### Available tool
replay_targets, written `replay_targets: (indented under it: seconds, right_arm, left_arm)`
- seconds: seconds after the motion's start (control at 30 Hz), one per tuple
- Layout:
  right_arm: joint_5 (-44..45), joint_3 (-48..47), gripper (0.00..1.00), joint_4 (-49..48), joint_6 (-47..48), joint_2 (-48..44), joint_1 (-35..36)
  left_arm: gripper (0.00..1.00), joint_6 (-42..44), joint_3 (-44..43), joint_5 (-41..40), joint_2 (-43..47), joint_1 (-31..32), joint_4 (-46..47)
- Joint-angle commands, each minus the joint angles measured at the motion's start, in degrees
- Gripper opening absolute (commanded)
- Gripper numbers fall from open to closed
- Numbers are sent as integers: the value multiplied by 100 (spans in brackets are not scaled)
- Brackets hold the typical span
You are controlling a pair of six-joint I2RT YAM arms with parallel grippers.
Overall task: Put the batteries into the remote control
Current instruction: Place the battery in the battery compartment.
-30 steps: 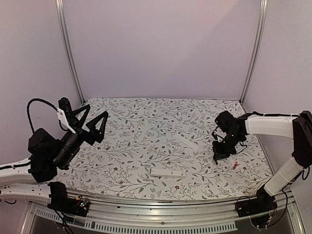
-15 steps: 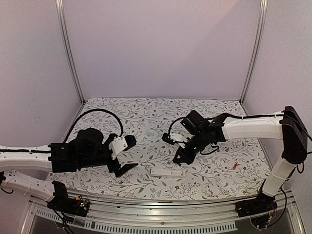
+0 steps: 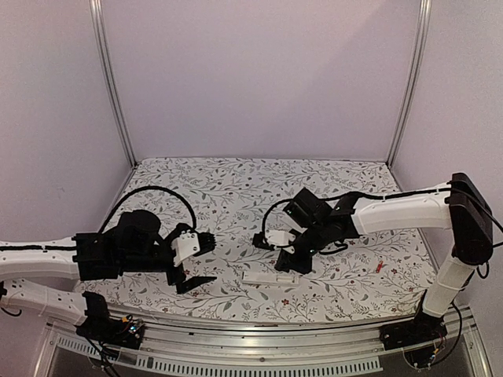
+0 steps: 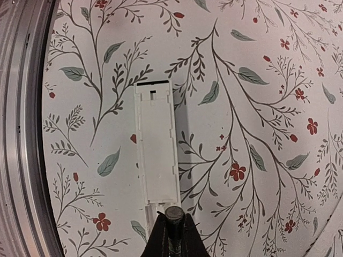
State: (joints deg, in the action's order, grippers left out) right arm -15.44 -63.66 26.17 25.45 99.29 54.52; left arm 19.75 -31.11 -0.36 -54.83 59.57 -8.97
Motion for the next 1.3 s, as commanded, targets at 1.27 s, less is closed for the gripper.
replay_targets:
  seconds: [1.27]
  right_arm:
    - [1012,-286,25,583,329,474,419]
  left_arm:
    - [100,-5,-8,54,347,-75,-215]
